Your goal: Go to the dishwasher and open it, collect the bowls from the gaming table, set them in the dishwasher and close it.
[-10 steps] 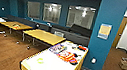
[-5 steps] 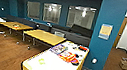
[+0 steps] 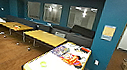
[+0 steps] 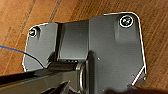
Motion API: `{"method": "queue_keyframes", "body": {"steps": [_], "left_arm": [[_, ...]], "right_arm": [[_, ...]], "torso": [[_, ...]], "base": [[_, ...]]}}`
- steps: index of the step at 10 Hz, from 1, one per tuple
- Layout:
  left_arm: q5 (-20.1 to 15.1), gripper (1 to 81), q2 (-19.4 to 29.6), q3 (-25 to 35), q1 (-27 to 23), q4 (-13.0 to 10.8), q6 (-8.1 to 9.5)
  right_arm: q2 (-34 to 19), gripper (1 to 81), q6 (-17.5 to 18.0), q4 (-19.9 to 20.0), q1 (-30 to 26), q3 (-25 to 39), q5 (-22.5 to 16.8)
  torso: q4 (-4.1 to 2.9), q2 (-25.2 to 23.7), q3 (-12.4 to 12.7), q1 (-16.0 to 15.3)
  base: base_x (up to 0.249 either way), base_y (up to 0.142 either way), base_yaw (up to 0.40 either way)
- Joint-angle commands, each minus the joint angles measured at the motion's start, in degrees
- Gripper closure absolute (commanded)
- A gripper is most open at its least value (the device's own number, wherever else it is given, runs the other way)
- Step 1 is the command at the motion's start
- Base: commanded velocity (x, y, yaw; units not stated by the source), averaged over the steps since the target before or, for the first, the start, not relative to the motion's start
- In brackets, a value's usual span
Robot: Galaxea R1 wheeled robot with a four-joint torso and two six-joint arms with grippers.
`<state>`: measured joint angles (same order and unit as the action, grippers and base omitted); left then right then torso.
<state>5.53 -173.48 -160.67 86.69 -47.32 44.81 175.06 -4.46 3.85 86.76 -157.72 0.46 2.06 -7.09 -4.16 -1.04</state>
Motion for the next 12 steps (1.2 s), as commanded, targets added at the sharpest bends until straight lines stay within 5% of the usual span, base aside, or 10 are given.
{"method": "queue_keyframes", "body": {"steps": [1, 12], "left_arm": [[-2.3, 1.0, 0.0, 0.0, -2.4, 0.0, -0.25], [-2.3, 1.0, 0.0, 0.0, -2.4, 0.0, -0.25]], "right_arm": [[-0.1, 1.0, 0.0, 0.1, -2.7, 0.0, -3.4], [-0.1, 1.0, 0.0, 0.2, -2.6, -0.1, -3.4]], "torso": [[0.0, 0.0, 0.0, 0.0], [0.0, 0.0, 0.0, 0.0]], "base": [[0.136, 0.084, 0.0], [0.091, 0.085, 0.0]]}}
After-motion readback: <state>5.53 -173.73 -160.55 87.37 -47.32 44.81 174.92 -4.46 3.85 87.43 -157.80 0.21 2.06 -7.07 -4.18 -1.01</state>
